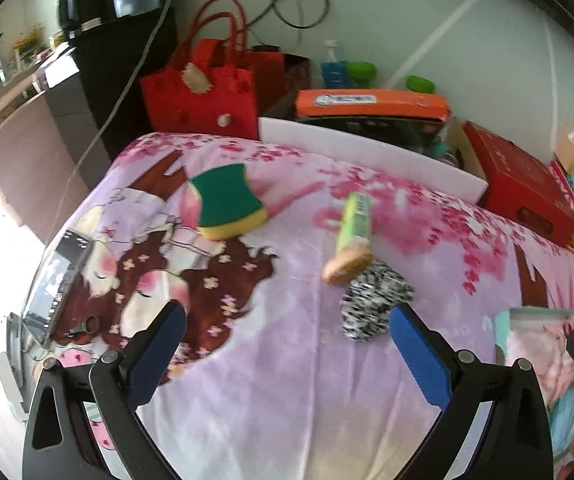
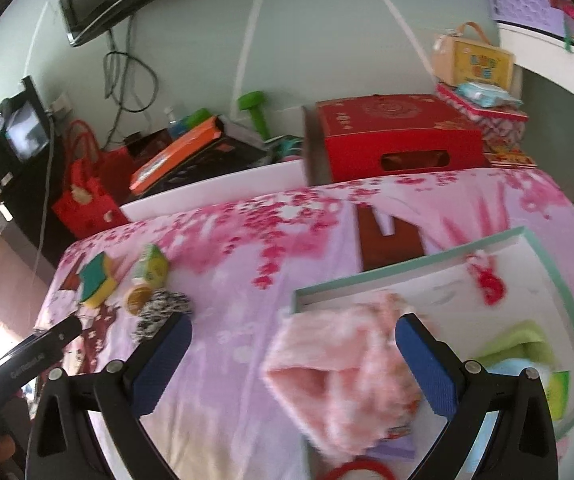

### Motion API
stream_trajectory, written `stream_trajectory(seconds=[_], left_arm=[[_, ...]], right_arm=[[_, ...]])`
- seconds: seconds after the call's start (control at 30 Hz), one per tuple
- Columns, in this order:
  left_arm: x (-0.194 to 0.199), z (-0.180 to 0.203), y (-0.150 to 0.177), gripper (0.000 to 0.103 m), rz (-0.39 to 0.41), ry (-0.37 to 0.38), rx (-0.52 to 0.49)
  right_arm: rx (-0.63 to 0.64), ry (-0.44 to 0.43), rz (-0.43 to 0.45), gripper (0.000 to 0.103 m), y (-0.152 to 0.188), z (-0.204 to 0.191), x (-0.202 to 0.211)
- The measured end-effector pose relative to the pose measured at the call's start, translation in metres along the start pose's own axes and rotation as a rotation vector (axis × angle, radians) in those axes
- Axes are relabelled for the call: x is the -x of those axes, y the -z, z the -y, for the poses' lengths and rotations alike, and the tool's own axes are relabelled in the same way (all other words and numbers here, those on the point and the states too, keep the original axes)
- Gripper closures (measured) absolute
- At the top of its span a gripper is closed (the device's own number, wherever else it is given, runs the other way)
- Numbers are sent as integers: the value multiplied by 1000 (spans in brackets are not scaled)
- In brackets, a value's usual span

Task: Organize soft objects
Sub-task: 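Move both grippers back over the bed toward the leopard scrunchie and beige tape roll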

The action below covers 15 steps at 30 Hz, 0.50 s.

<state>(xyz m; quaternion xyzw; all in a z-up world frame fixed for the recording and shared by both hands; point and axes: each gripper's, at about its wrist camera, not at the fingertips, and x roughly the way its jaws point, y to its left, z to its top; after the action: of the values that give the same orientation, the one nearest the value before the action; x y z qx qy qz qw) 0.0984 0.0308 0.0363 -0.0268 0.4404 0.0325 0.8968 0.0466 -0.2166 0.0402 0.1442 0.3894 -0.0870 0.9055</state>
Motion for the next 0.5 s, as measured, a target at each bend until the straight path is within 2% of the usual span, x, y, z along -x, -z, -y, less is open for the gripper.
stream_trajectory(seconds=[0.07, 0.17, 0.23, 0.37, 0.5], left_arm=[[0, -10, -3, 2, 9, -9, 24], [0, -25, -5, 2, 65, -21, 63], [-6, -31, -8, 2, 52, -46, 80], [-20, -40, -9, 2, 36, -26, 119], [-41, -44, -9, 2, -23, -11, 138]], right_arm=[[18, -27, -6, 0, 2, -15, -5], [45, -55, -17, 0, 5, -34, -14], [73, -76, -25, 0, 9, -50, -21], [147, -81, -47, 0, 19, -76, -38], [184, -100, -82, 0, 30, -94, -57]])
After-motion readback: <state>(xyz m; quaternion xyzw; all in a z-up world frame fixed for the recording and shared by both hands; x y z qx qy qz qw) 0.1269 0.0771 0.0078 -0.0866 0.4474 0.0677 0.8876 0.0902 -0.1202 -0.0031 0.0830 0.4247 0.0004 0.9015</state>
